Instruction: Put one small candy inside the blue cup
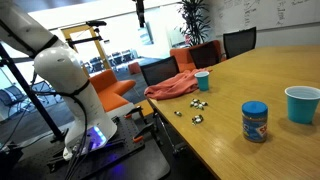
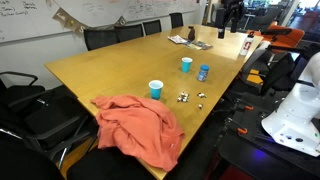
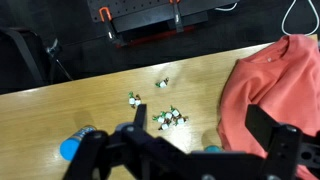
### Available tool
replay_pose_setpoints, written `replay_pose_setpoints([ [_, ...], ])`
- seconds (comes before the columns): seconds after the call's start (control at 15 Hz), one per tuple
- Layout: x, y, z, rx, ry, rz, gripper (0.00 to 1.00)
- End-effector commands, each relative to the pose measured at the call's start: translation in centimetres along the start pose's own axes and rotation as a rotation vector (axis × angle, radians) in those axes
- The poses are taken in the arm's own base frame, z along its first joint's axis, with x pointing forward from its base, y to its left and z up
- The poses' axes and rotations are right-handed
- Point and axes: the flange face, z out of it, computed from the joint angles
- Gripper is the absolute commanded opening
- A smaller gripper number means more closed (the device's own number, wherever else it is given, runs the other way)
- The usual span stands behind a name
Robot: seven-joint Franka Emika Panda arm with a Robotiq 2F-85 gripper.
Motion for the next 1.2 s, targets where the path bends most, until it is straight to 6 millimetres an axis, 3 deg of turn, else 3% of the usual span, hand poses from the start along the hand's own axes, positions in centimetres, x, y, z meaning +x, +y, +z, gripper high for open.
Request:
replay_pose_setpoints([
  [0.0,0.0,0.0,-0.1,-0.001,-0.001,0.000,1.00],
  [0.2,0.0,0.0,-0.1,-0.001,-0.001,0.000,1.00],
  [0.47,2.0,0.8,3.9,-0.005,0.024,0.086,1.00],
  [0.93,6.0,4.7,18.1,-0.027,0.067,0.229,1.00],
  [1.13,6.5,6.9,25.0,-0.015,0.061,0.304,1.00],
])
